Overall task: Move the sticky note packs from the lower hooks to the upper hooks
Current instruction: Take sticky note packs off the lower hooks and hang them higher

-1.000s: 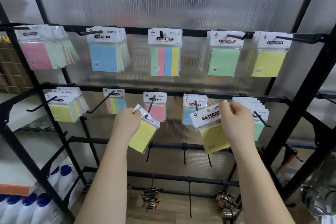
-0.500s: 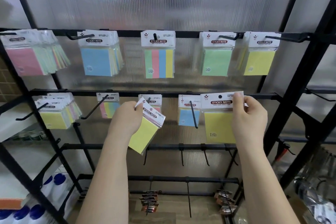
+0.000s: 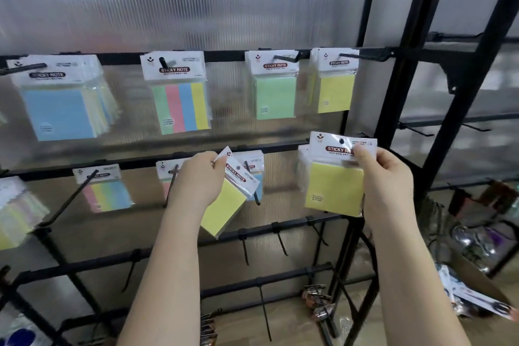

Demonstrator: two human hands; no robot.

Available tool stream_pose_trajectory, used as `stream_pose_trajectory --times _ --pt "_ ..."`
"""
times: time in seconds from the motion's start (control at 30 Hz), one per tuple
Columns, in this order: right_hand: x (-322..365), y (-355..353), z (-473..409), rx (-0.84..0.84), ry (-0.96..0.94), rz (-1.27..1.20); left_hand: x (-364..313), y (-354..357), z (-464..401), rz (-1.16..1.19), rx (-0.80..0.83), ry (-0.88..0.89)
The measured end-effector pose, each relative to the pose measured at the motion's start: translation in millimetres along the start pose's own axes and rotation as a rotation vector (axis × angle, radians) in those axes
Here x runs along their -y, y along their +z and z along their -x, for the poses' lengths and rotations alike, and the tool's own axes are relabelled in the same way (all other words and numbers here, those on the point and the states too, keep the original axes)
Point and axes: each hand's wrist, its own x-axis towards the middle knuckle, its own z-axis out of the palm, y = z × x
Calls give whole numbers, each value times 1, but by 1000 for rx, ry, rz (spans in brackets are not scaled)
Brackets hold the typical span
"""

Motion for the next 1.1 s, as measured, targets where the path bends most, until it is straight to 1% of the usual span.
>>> stream_pose_trajectory --times 0.1,0.2,0.3,0.4,0.53,0.7,1.1 --pt "7 -12 -12 -21 -24 -5 -13 9 -3 -11 -15 4" --pt "16 -24 -27 -21 -113 -26 -26 19 -2 -5 -37 -25" --pt "30 -34 -46 6 -233 -41 -41 31 1 -23 -63 -78" --pt "49 -40 -66 46 -325 -63 -56 45 5 12 -84 -108" --pt "69 -42 -90 71 -391 -100 -74 58 6 22 -77 -113" --pt "79 -33 -113 93 -373 -114 -83 62 10 8 -88 -131" --pt "73 -23 -135 80 -312 -107 -80 58 13 2 -105 -162"
